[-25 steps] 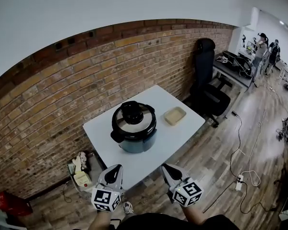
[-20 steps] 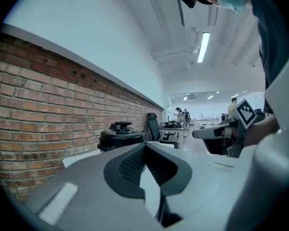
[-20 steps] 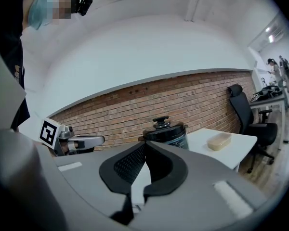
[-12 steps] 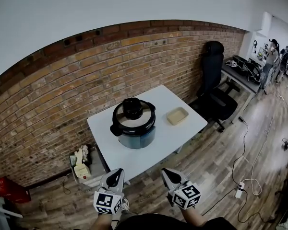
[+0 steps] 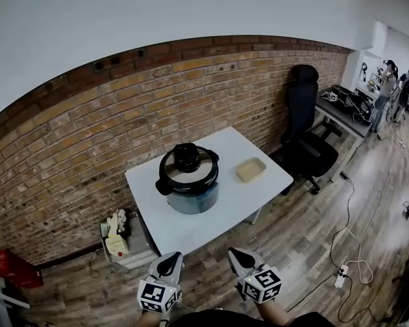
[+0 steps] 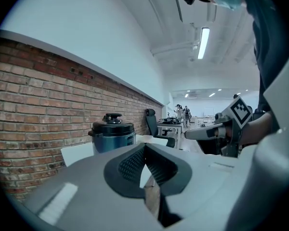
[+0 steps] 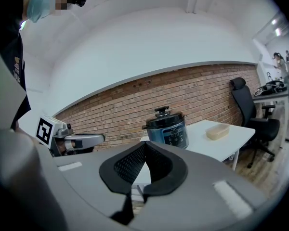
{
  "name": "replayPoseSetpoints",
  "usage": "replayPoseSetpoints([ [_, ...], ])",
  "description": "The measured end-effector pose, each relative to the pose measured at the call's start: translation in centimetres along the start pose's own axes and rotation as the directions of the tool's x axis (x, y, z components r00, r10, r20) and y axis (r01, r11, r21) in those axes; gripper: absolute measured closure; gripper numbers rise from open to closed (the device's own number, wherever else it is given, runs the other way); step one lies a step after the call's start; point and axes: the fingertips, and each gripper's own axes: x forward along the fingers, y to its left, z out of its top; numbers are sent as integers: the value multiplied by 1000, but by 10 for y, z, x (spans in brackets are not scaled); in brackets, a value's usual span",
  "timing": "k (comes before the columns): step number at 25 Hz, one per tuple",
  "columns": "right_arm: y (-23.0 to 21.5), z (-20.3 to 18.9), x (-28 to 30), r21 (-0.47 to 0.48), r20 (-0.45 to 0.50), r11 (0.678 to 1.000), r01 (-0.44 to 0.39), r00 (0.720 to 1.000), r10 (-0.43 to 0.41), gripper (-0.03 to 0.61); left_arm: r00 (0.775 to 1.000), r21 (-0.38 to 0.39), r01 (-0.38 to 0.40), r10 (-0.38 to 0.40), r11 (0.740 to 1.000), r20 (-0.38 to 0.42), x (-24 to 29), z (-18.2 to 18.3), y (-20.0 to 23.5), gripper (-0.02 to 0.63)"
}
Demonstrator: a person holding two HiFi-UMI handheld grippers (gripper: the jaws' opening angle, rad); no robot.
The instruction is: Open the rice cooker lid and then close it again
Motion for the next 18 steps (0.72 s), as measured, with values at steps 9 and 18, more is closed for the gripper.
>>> replayPoseSetpoints([
  [9, 3, -11, -10, -13, -28, 1000, 4, 1000, -4, 574, 1000, -19, 9, -9, 1000, 4, -9, -4, -9, 612],
  [18, 6, -10, -21, -25, -15, 1000, 6, 1000, -6, 574, 1000, -18, 22, -21, 1000, 12, -13, -5, -21, 612],
])
